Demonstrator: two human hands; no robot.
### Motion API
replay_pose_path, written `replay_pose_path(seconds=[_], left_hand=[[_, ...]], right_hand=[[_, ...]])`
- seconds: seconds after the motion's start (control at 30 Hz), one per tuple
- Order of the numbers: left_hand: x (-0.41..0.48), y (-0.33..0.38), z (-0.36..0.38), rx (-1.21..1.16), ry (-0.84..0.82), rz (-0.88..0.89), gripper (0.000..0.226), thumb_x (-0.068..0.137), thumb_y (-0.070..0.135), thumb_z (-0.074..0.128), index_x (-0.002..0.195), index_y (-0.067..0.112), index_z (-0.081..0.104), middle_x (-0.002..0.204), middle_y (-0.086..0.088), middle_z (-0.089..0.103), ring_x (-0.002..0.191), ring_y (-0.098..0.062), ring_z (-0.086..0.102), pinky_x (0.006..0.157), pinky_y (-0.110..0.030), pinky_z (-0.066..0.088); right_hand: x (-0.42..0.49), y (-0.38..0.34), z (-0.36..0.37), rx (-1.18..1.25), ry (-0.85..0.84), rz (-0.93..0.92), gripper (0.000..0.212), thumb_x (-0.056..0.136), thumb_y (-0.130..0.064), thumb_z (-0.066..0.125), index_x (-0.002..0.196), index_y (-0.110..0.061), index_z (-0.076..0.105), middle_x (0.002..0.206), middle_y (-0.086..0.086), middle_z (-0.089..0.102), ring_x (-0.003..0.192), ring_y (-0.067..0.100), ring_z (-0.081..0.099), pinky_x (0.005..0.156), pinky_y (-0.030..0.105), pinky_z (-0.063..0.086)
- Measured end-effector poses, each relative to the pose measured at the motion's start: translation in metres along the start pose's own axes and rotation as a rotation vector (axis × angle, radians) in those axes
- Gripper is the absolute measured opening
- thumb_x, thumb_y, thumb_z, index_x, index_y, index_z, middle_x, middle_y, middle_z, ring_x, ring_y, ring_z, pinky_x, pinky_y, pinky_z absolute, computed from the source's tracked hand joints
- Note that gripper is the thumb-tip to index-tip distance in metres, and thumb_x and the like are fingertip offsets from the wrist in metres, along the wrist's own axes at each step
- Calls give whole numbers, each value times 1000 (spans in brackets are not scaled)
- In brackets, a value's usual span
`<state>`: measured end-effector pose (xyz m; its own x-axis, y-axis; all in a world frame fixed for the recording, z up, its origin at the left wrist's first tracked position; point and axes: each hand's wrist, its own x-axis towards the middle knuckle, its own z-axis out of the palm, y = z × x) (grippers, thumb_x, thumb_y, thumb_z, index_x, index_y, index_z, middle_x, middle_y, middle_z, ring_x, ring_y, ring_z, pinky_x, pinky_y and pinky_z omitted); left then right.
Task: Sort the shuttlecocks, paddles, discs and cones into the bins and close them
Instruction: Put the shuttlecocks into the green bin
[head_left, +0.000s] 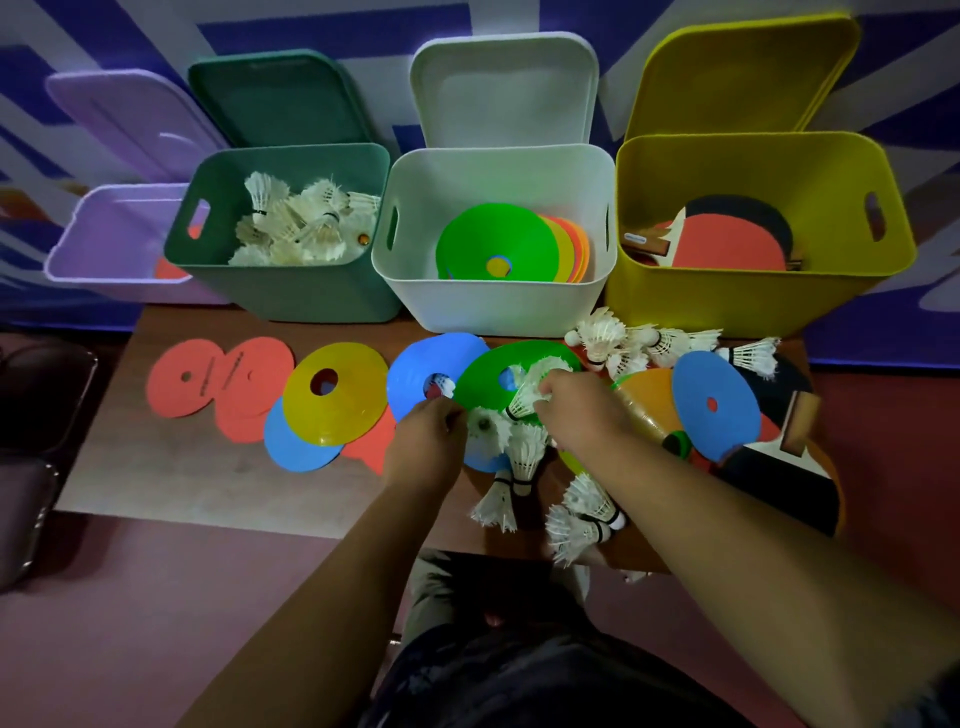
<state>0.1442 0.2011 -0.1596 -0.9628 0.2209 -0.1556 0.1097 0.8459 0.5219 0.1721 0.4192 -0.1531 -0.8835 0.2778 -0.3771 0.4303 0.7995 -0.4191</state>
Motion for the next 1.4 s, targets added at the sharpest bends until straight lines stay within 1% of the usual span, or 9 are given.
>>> replay_pose_path(seconds=[0.1, 0.27, 0.4, 0.63, 0.7, 0.9, 1.0, 1.13, 1.4], left_hand=[[-2, -3, -10, -73, 35, -10, 16, 99, 28, 62, 93, 16, 72, 91, -4, 74, 82, -25, 66, 71, -43, 56], [-1, -3, -25, -128, 68, -22, 17, 100, 26, 64, 89, 14, 72, 85, -2, 73, 79, -23, 66, 69, -43, 56], [4, 4, -34, -233, 57, -73, 15, 100, 25, 65, 88, 20, 72, 82, 9, 71, 74, -10, 66, 65, -30, 48], [21, 19, -71, -518, 73, -214, 15, 96, 20, 63, 85, 20, 73, 73, 3, 74, 62, -10, 70, 58, -30, 51], [30, 15, -87, -564, 94, -242, 14, 95, 20, 64, 84, 20, 73, 73, -1, 74, 62, -12, 70, 59, -36, 54], [58, -17, -140, -676, 180, -308, 14, 97, 20, 65, 88, 12, 73, 71, -5, 69, 59, -17, 63, 53, -33, 49], [74, -43, -166, -728, 218, -359, 15, 99, 22, 67, 91, 11, 73, 73, -7, 67, 60, -19, 62, 51, -31, 48], [96, -82, -200, -782, 268, -370, 14, 98, 22, 68, 94, 11, 74, 79, -15, 72, 64, -20, 66, 60, -38, 55], [137, -138, -255, -852, 331, -395, 13, 97, 19, 67, 86, 16, 73, 69, -8, 67, 65, -23, 61, 61, -34, 50]], right_hand=[[2, -2, -1, -11, 31, -7, 23, 99, -31, 64, 109, -12, 73, 90, 11, 72, 75, 32, 69, 71, 41, 63], [0, -5, -10, 73, 88, -66, 32, 103, -39, 65, 86, -13, 71, 68, 8, 68, 60, 29, 67, 64, 43, 61], [-8, -13, -28, 157, 189, -96, 35, 103, -41, 59, 74, -21, 62, 59, 2, 62, 55, 24, 65, 59, 42, 58], [-13, -58, -68, 509, 146, -81, 24, 97, -35, 61, 77, -22, 68, 74, 1, 74, 53, 16, 70, 68, 44, 61], [-10, -78, -75, 542, 147, -109, 23, 96, -31, 61, 79, -18, 68, 74, 3, 73, 54, 16, 70, 67, 43, 61], [6, -138, -79, 612, 124, -114, 22, 96, -25, 61, 79, -13, 68, 73, 1, 74, 49, 18, 68, 54, 31, 54], [17, -167, -78, 628, 121, -115, 22, 97, -24, 61, 78, -15, 69, 73, -2, 75, 49, 20, 69, 53, 33, 55], [33, -213, -84, 668, 140, -134, 22, 99, -27, 62, 81, -18, 71, 75, -3, 76, 50, 17, 67, 52, 30, 55], [79, -301, -92, 782, 185, -163, 20, 101, -28, 60, 87, -19, 71, 79, 0, 76, 51, 16, 64, 59, 37, 55]])
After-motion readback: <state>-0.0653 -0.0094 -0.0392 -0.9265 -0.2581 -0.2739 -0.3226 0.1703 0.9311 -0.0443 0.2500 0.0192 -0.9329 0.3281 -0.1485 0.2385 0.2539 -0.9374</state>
